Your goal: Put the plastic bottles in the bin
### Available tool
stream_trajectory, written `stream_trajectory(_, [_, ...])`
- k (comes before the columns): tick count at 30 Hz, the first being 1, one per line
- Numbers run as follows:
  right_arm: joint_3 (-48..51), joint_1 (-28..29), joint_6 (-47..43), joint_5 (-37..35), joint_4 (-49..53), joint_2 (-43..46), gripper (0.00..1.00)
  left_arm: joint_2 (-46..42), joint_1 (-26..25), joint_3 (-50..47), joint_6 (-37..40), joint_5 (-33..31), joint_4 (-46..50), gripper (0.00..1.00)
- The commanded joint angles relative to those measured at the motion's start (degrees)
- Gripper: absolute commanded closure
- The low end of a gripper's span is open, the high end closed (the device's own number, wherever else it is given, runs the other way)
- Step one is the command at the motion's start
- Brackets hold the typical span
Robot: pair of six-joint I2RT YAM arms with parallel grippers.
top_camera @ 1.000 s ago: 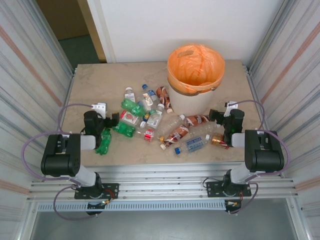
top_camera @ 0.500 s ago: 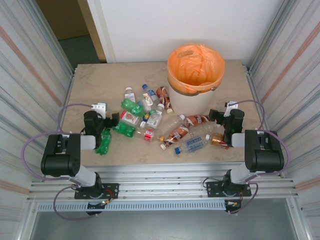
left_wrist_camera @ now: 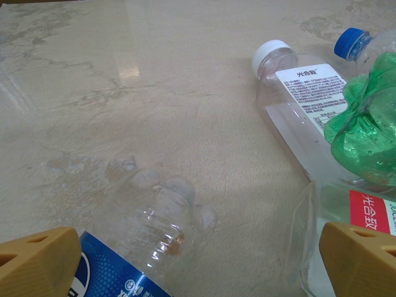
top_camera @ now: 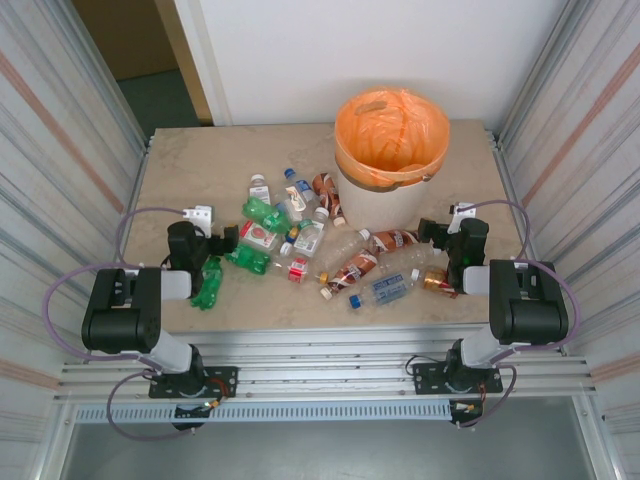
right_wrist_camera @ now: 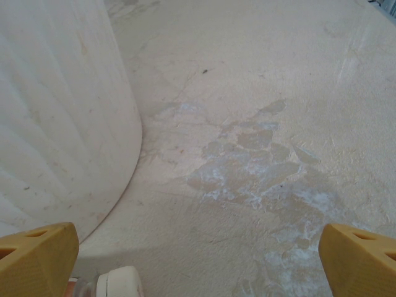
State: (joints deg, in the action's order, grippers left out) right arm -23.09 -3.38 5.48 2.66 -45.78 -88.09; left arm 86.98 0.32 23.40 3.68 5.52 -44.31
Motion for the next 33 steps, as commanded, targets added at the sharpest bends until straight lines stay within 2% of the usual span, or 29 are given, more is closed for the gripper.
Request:
stream_trajectory(1, [-0.29, -0.01, -0.37, -0.68, -0.06, 0.03, 0.02, -0.44, -0.05, 0.25, 0.18, 0.38, -0.68, 0.01])
stream_trajectory(3, [-0.78, -0.01, -0.06, -1.37, 0.73, 0.37, 0.02, -0.7, -0.14, 0.24, 0.27, 0.67, -0.71, 0.01])
stream_trajectory(7, [-6.1, -1.82, 1.68, -0.02, 13.6, 4.38, 0.02, -3.41, -0.05, 0.59, 0.28, 0.6, 1.8, 0.01])
stream_trajectory(16, [-3.45, -4.32, 4.19, -3.54, 17.38, 13.28, 0.02, -11.47, -0.12, 3.33, 0.61, 1.08, 12.25, 0.01])
stream_trajectory(22, [-3.81, -4.52, 7.15, -6.9, 24.17, 20.54, 0.02, -16.18, 0.02, 14.02, 0.43, -5.32, 33.69, 0.01])
stream_trajectory(26, [-7.69, -4.54, 11.6, -9.62, 34.36, 23.36, 0.02, -11.63, 1.19, 26.22, 2.75, -5.4, 52.01, 0.01])
stream_trajectory(33, [-12.05, -4.46, 17.25, -11.44, 47.61, 27.36, 0.02, -4.54, 1.22, 36.45, 9.42, -4.69, 67.94, 0.01])
